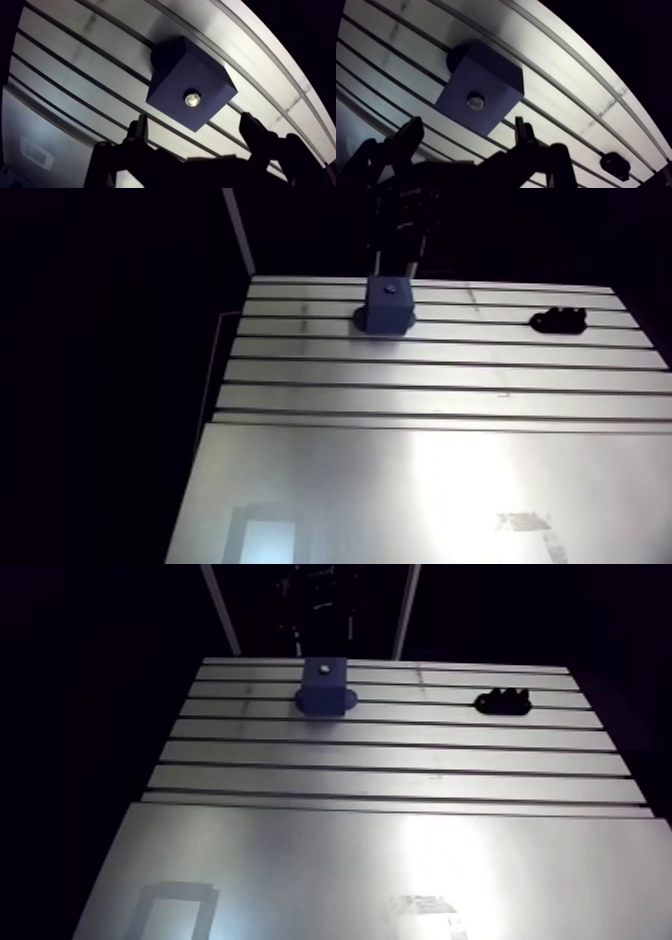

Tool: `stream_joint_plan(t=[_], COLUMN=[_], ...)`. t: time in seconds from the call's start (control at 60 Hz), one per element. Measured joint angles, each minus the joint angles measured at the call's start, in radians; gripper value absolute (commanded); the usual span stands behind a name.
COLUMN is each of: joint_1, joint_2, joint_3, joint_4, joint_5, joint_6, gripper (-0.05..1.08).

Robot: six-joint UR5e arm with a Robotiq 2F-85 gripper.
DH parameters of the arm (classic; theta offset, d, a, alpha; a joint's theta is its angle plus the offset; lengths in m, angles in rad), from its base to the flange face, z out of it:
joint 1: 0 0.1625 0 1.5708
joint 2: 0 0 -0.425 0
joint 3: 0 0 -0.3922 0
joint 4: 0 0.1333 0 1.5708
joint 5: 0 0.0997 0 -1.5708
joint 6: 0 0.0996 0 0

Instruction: Pick up the M10 bolt and insert it into the hex recess until seated.

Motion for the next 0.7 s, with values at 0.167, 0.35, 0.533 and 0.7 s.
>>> stream_joint_plan(t=[0.167,0.35,0.533,0.7], joint_1=[0.001,0.002,0.002,0.002], joint_2=[-0.005,-0.008,-0.017,-0.023], joint_3=[0.001,0.005,0.017,0.029], joint_4=[0.0,-0.007,-0.041,-0.069], joint_5=[0.004,0.004,0.006,0.018], joint_6=[0.014,0.062,0.107,0.13], gripper=[0.08,0.39,0.61,0.58])
